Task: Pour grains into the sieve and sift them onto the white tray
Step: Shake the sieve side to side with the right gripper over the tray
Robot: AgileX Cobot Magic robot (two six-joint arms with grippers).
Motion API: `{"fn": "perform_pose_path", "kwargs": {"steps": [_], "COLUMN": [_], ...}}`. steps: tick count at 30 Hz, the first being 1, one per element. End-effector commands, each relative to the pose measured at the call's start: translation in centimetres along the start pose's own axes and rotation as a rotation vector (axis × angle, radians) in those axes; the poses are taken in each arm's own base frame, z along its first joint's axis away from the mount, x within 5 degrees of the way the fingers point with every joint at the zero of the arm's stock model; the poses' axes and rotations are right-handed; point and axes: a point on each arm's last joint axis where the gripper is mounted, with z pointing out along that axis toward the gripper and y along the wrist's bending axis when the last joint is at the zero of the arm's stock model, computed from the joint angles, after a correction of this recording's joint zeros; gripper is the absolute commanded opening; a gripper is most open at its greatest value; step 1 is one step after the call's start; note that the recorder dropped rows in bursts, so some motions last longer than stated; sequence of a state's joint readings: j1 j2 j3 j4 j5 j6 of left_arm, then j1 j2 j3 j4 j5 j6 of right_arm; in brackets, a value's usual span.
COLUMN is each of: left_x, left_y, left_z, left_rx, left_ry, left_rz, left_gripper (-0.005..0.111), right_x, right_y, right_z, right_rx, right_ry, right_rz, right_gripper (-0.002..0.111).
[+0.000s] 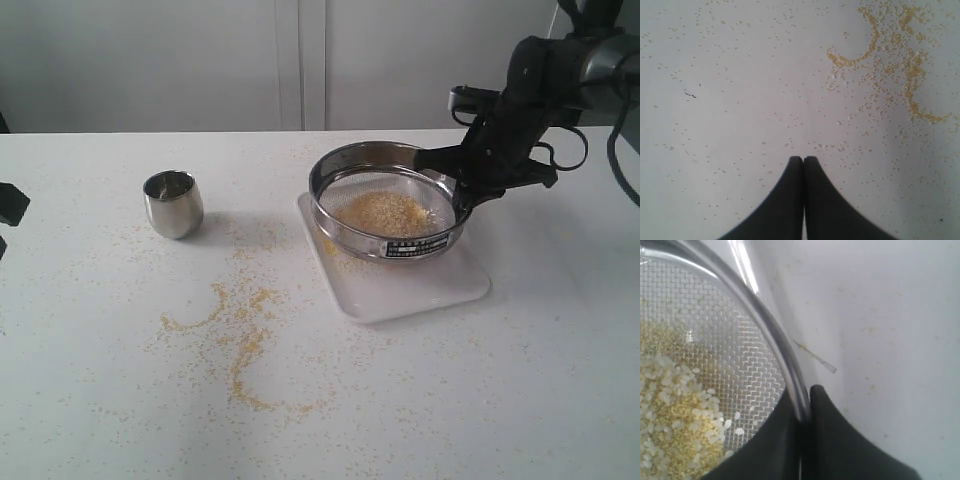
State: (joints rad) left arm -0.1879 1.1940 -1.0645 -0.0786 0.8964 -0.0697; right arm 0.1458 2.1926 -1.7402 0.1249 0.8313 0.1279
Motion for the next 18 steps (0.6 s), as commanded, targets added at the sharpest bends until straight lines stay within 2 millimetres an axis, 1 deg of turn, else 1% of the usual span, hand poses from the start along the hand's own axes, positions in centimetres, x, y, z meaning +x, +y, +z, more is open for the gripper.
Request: {"fn": "perform_pose_path", "kwargs": {"steps": [1,2,3,5,6,8,9,10,11,13,14,15,17,18], "left_x": [0.3,0.3,0.3,0.3,0.3,0.3,0.3,0.3,0.3,0.3,0.3,0.3,0.3,0.3], "left_y": [0.0,0.0,0.0,0.0,0.0,0.0,0.0,0.0,0.0,0.0,0.0,0.0,0.0,0.0], "left_z": [-0.1,-0.1,-0.1,-0.1,-0.1,-0.1,-0.1,-0.1,-0.1,-0.1,-0.1,-0.1,-0.1,-0.1], "left_rx": [0.002,0.002,0.002,0.002,0.002,0.002,0.002,0.002,0.002,0.002,0.002,0.002,0.002,0.002], "left_ry": [0.007,0.007,0.007,0.007,0.007,0.007,0.007,0.007,0.007,0.007,0.007,0.007,0.007,0.007], "left_rz": [-0.002,-0.002,-0.002,-0.002,-0.002,-0.002,-0.002,-0.002,-0.002,-0.002,-0.002,-0.002,-0.002,-0.002], "left_gripper": [0.000,0.000,0.000,0.000,0.000,0.000,0.000,0.000,0.000,0.000,0.000,0.000,0.000,0.000], "right_x": [-0.1,-0.1,-0.1,-0.1,-0.1,0.1,0.1,0.1,0.1,-0.2,-0.2,-0.1,0.2,0.2], "right_y": [0.7,0.6,0.4,0.2,0.4,1.1,1.2,1.0,0.8,-0.1,-0.1,0.2,1.4,1.5], "right_z": [-1.1,-1.1,-1.2,-1.2,-1.2,-1.2,-1.2,-1.2,-1.2,-1.2,-1.2,-1.1,-1.2,-1.1], "right_rx": [0.001,0.013,0.020,0.011,0.002,-0.004,0.011,0.040,0.062,0.084,0.076,0.059,0.035,0.049], "right_ry": [-0.010,-0.010,-0.008,-0.009,-0.005,-0.002,-0.004,-0.006,-0.009,-0.023,-0.025,-0.020,-0.011,-0.012], "right_rz": [-0.138,-0.152,-0.109,0.042,0.080,-0.025,-0.134,-0.203,-0.180,0.038,0.115,0.107,-0.076,-0.143], "right_gripper": [0.000,0.000,0.000,0.000,0.000,0.000,0.000,0.000,0.000,0.000,0.000,0.000,0.000,0.000]}}
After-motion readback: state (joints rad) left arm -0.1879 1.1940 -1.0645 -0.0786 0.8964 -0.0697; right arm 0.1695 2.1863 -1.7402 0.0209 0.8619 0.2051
